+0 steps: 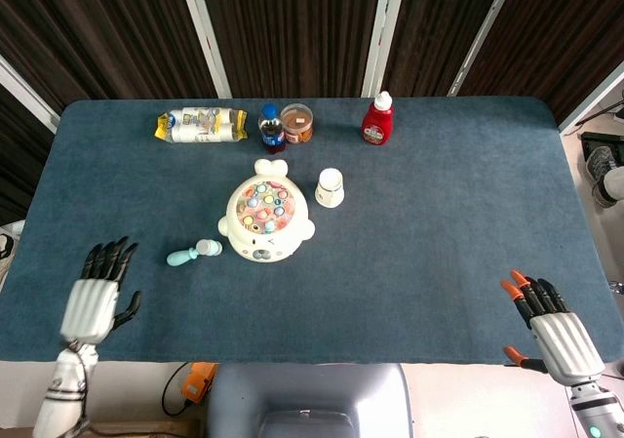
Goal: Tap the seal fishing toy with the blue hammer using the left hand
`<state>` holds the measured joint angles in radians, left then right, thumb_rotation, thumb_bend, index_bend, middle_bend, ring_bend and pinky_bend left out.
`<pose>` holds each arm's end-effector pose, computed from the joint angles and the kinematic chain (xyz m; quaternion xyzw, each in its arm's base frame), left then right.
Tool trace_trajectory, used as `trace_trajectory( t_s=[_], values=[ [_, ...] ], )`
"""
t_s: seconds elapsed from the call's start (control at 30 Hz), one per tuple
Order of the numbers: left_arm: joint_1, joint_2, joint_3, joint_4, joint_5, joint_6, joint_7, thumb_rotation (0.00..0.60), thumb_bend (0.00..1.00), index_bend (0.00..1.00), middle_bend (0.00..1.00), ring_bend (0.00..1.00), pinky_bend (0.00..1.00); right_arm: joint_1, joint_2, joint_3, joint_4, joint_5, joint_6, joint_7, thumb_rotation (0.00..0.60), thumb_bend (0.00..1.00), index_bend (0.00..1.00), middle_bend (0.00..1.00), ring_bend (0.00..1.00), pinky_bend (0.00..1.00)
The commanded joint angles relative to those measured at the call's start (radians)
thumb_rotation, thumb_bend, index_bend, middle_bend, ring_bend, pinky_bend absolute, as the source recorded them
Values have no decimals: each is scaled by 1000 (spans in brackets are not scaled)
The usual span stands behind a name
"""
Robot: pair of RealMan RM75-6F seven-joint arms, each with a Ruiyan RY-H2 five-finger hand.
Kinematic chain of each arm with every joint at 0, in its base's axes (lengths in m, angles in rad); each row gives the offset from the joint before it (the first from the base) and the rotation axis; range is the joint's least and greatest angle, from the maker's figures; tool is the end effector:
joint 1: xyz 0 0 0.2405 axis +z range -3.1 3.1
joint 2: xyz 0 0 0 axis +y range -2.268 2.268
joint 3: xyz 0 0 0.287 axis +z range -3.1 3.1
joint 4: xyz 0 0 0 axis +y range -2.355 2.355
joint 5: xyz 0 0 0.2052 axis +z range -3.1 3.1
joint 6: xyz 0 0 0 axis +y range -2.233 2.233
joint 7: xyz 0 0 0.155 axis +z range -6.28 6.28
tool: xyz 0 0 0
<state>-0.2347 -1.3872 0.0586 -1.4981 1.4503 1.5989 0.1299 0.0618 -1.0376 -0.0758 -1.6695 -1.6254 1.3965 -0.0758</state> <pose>-0.3100 0.2200 0.0948 -0.6091 -0.3588 -0.4264 0.5643 -0.3339 -0.1555 0.1630 0.6819 -0.3961 0.3078 0.5324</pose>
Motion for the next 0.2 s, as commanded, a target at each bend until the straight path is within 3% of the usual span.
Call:
trace_trajectory(
  t_s=[0.03,0.2],
  values=[
    [110,84,108,4,122,78,-66,600,404,0,0,0,11,-2,-8,-1,-3,-5,2,-14,600,344,0,0,0,0],
    [109,102,80,-22,86,22,-58,600,405,0,0,0,7,-2,-12,-8,-3,-18,2,-23,600,344,0,0,0,0]
  ],
)
